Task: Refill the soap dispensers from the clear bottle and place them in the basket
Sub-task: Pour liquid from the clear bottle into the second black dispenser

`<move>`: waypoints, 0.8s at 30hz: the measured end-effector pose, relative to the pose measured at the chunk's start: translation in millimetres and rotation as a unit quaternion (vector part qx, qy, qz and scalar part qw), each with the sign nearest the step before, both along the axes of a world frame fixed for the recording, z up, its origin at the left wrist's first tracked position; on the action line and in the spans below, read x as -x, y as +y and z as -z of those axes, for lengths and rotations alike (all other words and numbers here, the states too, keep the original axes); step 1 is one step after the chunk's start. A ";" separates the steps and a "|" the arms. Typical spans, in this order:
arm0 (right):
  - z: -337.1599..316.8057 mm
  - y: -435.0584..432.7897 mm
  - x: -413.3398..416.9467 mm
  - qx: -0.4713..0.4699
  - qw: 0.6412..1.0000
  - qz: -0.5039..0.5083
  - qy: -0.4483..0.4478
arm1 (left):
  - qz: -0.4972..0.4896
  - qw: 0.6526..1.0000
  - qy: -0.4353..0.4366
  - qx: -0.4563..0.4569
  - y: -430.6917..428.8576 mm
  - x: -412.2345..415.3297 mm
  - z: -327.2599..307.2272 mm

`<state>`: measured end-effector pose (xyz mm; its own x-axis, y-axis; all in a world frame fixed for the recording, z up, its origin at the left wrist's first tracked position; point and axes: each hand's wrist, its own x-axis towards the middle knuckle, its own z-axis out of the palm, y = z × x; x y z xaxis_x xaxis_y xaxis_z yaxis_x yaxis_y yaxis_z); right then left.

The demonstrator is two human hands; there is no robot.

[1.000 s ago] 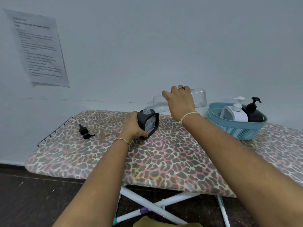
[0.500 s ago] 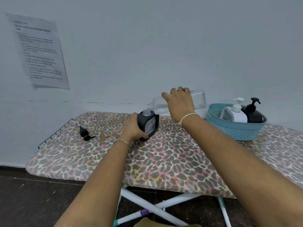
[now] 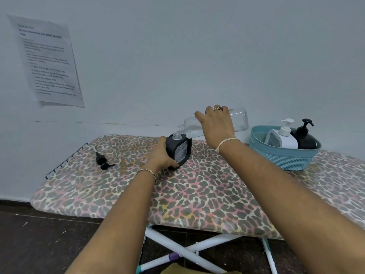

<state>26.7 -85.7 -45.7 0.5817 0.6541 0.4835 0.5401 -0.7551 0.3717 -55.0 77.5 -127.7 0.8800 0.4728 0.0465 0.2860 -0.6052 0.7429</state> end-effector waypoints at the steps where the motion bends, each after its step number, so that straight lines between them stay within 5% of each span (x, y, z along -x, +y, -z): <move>1: 1.1 -0.1 -0.6 -0.003 1.000 0.000 0.001 | 0.000 1.000 0.001 -0.001 -0.2 0.1 -0.1; 10: 13.2 -3.9 -3.1 -0.024 0.998 0.014 0.054 | 0.002 1.000 0.000 -0.006 -1.5 2.1 -1.5; 18: 47.9 -14.8 -17.1 -0.137 0.977 0.029 0.159 | 0.011 1.000 -0.008 -0.008 -0.9 3.0 -1.2; 24: 69.9 -19.3 -26.0 -0.378 0.887 0.021 0.266 | 0.013 1.000 -0.024 -0.014 -0.1 1.6 2.5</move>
